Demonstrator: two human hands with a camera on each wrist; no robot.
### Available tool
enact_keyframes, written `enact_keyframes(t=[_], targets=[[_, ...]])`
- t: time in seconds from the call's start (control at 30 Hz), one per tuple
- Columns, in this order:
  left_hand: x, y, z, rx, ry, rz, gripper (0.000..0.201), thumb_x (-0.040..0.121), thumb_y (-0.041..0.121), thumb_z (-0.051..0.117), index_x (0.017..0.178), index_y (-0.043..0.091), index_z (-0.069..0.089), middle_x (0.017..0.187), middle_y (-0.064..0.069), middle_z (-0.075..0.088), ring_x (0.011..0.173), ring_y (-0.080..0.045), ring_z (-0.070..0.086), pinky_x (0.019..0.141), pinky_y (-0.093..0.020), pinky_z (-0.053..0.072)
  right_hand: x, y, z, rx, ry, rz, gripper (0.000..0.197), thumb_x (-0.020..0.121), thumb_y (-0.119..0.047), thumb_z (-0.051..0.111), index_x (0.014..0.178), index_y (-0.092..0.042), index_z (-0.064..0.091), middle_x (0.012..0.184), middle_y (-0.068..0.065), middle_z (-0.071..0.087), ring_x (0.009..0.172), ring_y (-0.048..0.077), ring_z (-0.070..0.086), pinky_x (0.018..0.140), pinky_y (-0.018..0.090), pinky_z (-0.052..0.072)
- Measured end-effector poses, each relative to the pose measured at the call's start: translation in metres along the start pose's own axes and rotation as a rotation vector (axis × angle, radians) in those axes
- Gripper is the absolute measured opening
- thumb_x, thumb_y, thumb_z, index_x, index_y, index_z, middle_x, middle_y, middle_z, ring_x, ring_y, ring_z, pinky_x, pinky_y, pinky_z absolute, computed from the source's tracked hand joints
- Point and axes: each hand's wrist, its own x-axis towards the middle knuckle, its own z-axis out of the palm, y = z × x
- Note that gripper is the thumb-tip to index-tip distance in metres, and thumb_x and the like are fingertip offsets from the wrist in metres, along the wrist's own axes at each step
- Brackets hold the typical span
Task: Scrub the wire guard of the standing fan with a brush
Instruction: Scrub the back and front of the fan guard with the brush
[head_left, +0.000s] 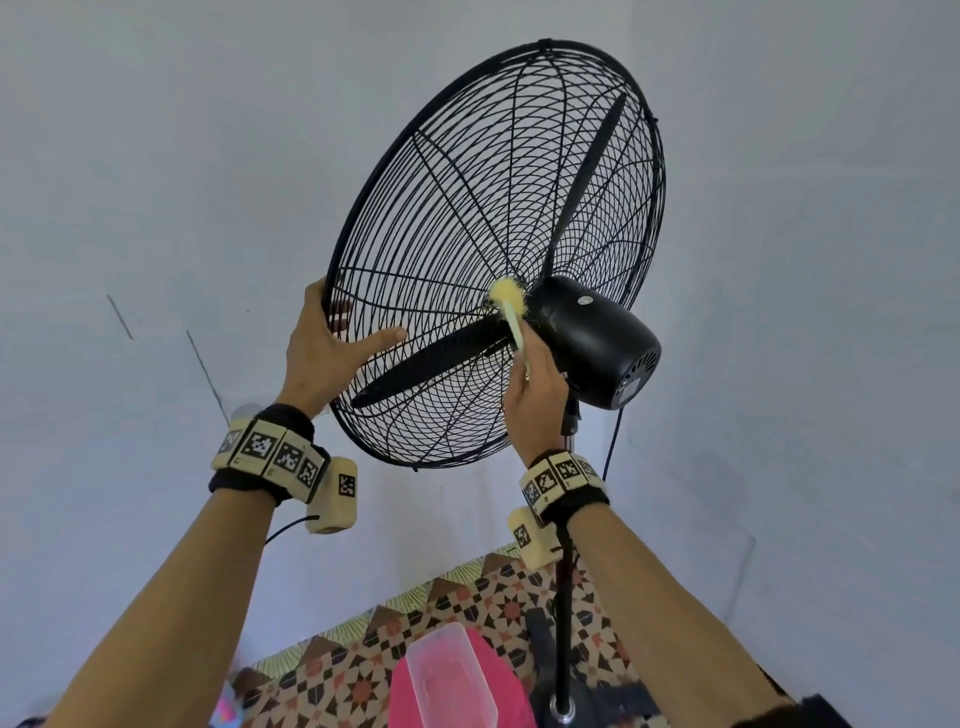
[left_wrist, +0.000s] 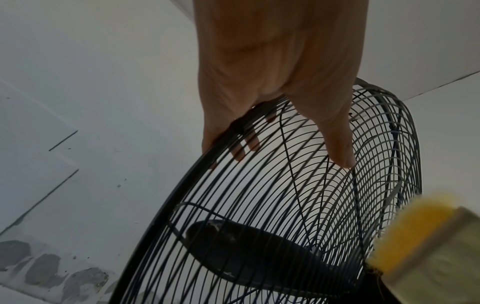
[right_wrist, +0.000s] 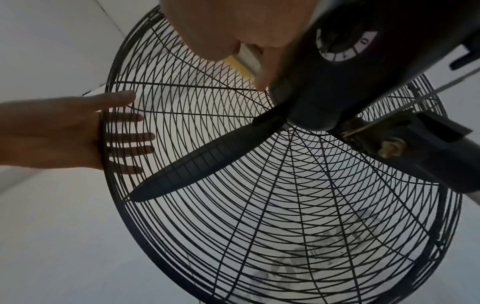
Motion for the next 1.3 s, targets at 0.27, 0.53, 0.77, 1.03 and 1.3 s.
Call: enact_keyframes(t=[0.27,0.53,0.77,1.03,1.3], targets=[[0.002,0.001,0.0,-0.008,-0.007,0.01,0.102,0.068,0.057,0.092,0.149,0.029,0.036,0.133,0.007,0.059,0.119,-0.015,0.058,0.098,-0.034,0.045,-0.015,-0.007,-0.003,-0.075,-0.071,0.149,0.044,0.102,-0.001,0.05,0.145,-0.007,0.053,0.074,0.001,0.059,0.058,0.013,0.053,0.053,0.022,0.041],[0.0,-0.004,0.0,-0.005,0.007,0.009,0.103,0.067,0.059,0.092,0.149,0.028,0.037,0.133,0.006,0.06,0.12,-0.016,0.058,0.104,-0.04,0.048,-0.022,-0.005,0.002,-0.168,-0.236,0.297,0.041,0.103,-0.004,0.048,0.144,-0.007,0.05,0.088,0.013,0.066,0.08,0.028,0.067,0.064,0.028,0.053],[0.0,-0.005,0.001,0.011,0.006,0.027,0.107,0.064,0.066,0.09,0.15,0.029,0.036,0.137,0.006,0.06,0.122,-0.017,0.059,0.106,-0.047,0.05,0.011,-0.039,-0.019,-0.083,-0.059,0.393,0.064,0.103,-0.005,0.049,0.159,-0.02,0.021,0.113,0.018,0.065,0.095,0.029,0.065,0.078,0.039,0.056],[-0.001,-0.005,-0.001,0.014,0.012,0.027,0.109,0.065,0.067,0.088,0.15,0.026,0.036,0.139,0.001,0.058,0.123,-0.019,0.057,0.106,-0.045,0.049,-0.016,-0.034,-0.015,-0.221,-0.333,0.47,0.06,0.101,-0.001,0.048,0.158,-0.018,0.034,0.125,0.022,0.061,0.113,0.034,0.06,0.101,0.044,0.052],[-0.001,-0.006,0.003,0.011,0.024,0.045,0.107,0.067,0.065,0.088,0.152,0.028,0.035,0.137,0.003,0.057,0.121,-0.016,0.056,0.1,-0.036,0.046,0.008,-0.033,-0.012,-0.065,-0.1,0.619,0.042,0.095,-0.005,0.061,0.132,-0.024,0.052,0.119,0.004,0.058,0.105,0.029,0.063,0.08,0.041,0.063]])
